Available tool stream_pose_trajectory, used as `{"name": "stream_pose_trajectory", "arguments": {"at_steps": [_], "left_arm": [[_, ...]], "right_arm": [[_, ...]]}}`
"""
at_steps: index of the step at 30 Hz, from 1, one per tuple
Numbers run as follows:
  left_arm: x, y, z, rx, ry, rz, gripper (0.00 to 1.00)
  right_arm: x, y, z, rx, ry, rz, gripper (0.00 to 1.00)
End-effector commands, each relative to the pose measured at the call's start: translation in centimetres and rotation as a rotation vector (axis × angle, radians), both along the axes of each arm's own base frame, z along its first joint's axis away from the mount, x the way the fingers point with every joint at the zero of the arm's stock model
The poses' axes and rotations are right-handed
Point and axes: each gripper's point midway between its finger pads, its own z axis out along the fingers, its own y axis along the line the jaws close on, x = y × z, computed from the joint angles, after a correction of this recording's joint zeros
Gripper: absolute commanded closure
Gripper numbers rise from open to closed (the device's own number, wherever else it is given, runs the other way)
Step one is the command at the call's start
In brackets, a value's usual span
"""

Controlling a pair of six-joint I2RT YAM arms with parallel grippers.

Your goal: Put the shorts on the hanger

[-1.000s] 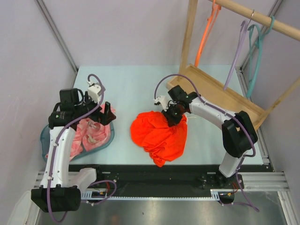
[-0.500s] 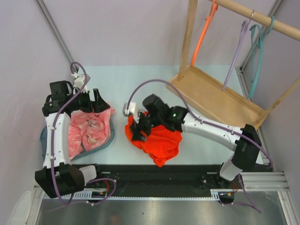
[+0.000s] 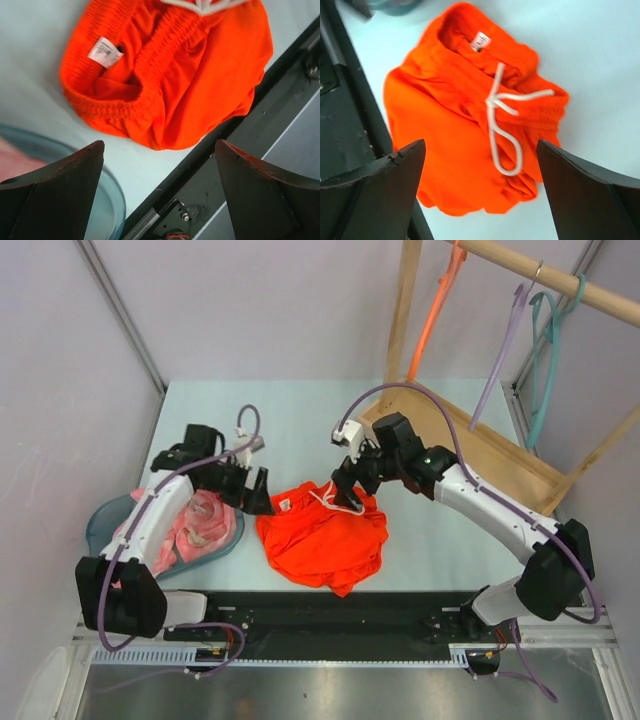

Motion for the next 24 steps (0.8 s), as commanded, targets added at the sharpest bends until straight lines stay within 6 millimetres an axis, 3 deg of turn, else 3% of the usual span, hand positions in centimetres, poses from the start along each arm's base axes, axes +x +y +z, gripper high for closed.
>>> {"name": "stream_pose_trajectory", "arguments": {"at_steps": [1, 5, 7, 8, 10, 12, 13, 15, 17, 19, 21, 22, 24], "left_arm": [[0.6, -1.2, -2.5, 0.113, -0.010, -0.047, 0.04], [0.2, -1.6, -4.3, 0.217, 0.013, -0.100, 0.05], [-0.3, -2.1, -5.4, 0.263, 0.030, -0.144, 0.06], [-0.3, -2.2, -5.8, 0.279, 0.030, -0.158, 0.06], [-0.2, -2.7, -6.4, 0.307, 0.015, -0.184, 0.06], [-0.3, -3.2, -6.8, 0.325, 0.010, -0.211, 0.06], [-0.3, -3.4, -7.0, 0.328, 0.011, -0.220, 0.06], [-0.4, -3.8, -7.6, 0.337, 0.012, -0.236, 0.07], [-0.3, -3.8, -7.7, 0.344, -0.002, -0.239, 0.11], [-0.2, -3.9, -8.0, 0.342, -0.016, -0.235, 0.16], [-0.2, -3.9, -8.5, 0.341, -0.025, -0.234, 0.18], [-0.1, -3.9, -8.7, 0.341, -0.025, -0.234, 0.19], [0.1, -3.8, -9.3, 0.352, -0.025, -0.228, 0.19]], "right_arm": [[2.3, -1.6, -1.3, -0.064, 0.024, -0.040, 0.04], [5.4, -1.9, -4.7, -0.137, 0.070, -0.069, 0.07], [7.0, -1.6, -4.7, -0.141, 0.054, -0.080, 0.08], [8.0, -1.6, -5.7, -0.153, 0.068, -0.092, 0.08], [9.8, -1.1, -4.9, -0.131, 0.056, -0.119, 0.07], [11.4, -0.8, -5.8, -0.124, 0.081, -0.143, 0.07], [12.4, -0.2, -4.8, -0.102, 0.064, -0.146, 0.07], [13.4, 0.5, -6.0, -0.109, 0.084, -0.145, 0.08], [14.3, 1.5, -5.6, -0.094, 0.074, -0.144, 0.09], [14.7, 2.1, -7.6, -0.116, 0.110, -0.145, 0.09], [15.3, 2.7, -8.3, -0.125, 0.120, -0.141, 0.10], [15.2, 2.7, -10.0, -0.152, 0.153, -0.139, 0.11], [15.4, 3.0, -10.5, -0.161, 0.164, -0.134, 0.12]]}}
